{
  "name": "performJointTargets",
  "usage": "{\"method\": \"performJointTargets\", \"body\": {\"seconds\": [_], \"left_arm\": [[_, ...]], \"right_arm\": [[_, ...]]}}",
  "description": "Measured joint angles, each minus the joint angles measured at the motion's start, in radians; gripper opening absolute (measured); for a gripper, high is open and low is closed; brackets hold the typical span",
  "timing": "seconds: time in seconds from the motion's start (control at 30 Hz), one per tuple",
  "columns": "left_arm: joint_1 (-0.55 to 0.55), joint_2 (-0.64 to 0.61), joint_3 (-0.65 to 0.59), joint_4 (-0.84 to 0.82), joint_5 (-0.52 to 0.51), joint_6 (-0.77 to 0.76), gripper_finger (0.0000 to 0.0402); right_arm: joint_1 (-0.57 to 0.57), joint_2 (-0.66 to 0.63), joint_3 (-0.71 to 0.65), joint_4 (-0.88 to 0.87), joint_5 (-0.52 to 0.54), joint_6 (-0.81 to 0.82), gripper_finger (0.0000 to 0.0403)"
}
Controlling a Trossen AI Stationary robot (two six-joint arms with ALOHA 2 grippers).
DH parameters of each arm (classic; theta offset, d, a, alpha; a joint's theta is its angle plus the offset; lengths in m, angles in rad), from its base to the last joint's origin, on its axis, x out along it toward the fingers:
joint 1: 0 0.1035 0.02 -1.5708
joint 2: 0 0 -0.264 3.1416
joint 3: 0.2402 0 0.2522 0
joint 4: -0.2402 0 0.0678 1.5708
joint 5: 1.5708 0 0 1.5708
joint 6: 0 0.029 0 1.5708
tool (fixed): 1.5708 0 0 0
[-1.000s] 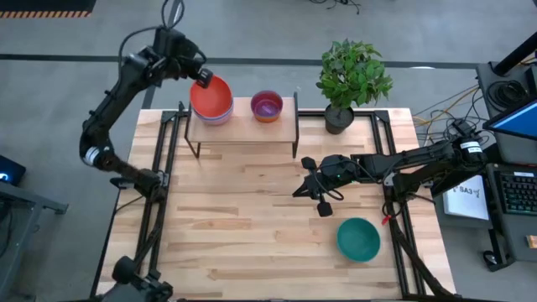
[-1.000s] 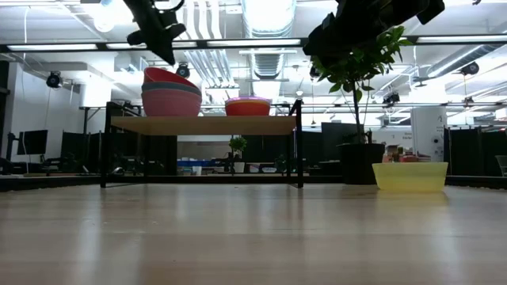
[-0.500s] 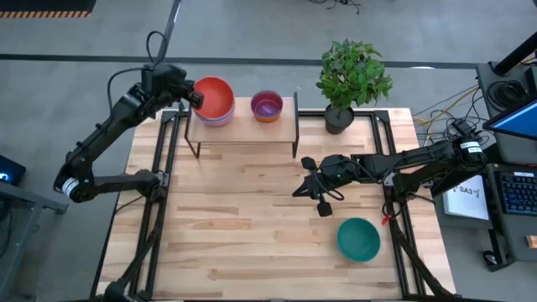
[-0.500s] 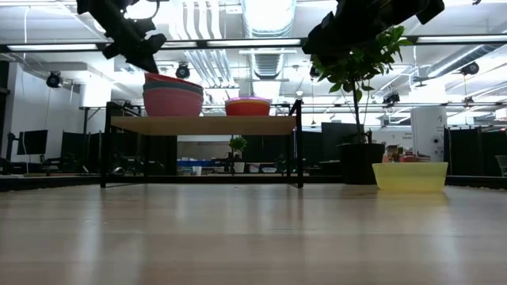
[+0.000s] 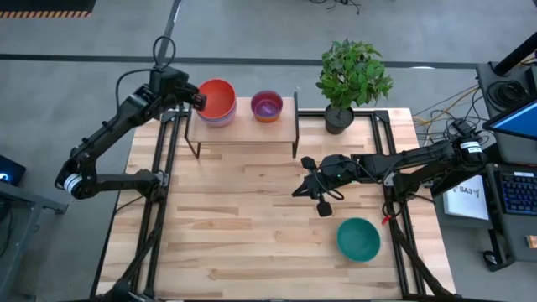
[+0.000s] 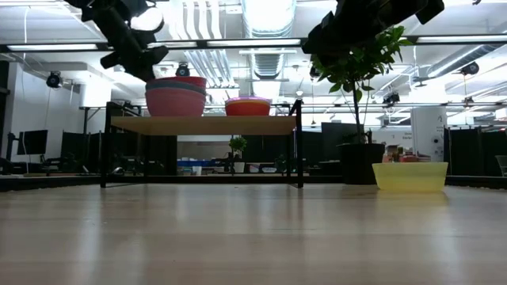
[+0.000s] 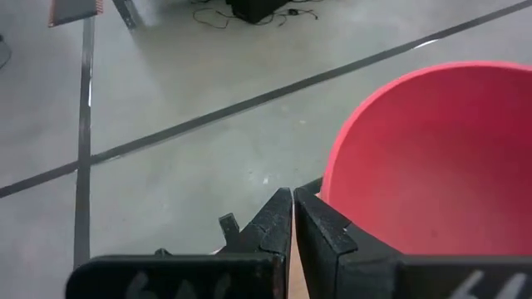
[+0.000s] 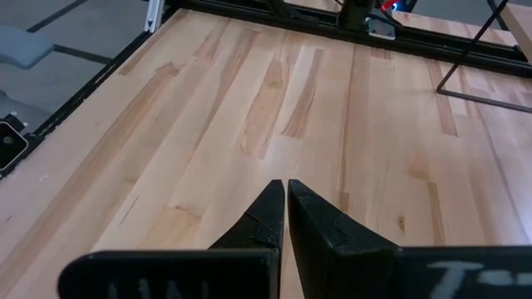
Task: Place and stack bowls onto a shelf
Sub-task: Stack the big orange bowl on top of the big blue bowl on the shelf
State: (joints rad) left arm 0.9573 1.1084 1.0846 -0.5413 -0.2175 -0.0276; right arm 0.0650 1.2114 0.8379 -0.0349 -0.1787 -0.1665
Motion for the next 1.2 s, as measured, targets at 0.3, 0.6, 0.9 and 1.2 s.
{"method": "performJointTargets", "body": {"seconds": [0.3,0.6,0.9,1.2], "left_arm": [[-0.041,-0.006,0.053,0.077,0.299,-0.045,0.0],[-0.28,0.024,-0.02,0.377,0.27,-0.066,0.0],[-0.368,0.114,-0.021,0.369,0.043,-0.018,0.0],[-0.365,0.182,-0.021,0.365,-0.04,-0.02,0.0]], "right_arm": [[0.0,0.0,0.0,0.0,0.0,-0.013,0.0009],[0.0,0.0,0.0,0.003,0.001,-0.018,0.0009],[0.0,0.0,0.0,0.003,0.001,-0.018,0.0009],[0.0,0.0,0.0,0.003,0.001,-0.018,0.0009]]}}
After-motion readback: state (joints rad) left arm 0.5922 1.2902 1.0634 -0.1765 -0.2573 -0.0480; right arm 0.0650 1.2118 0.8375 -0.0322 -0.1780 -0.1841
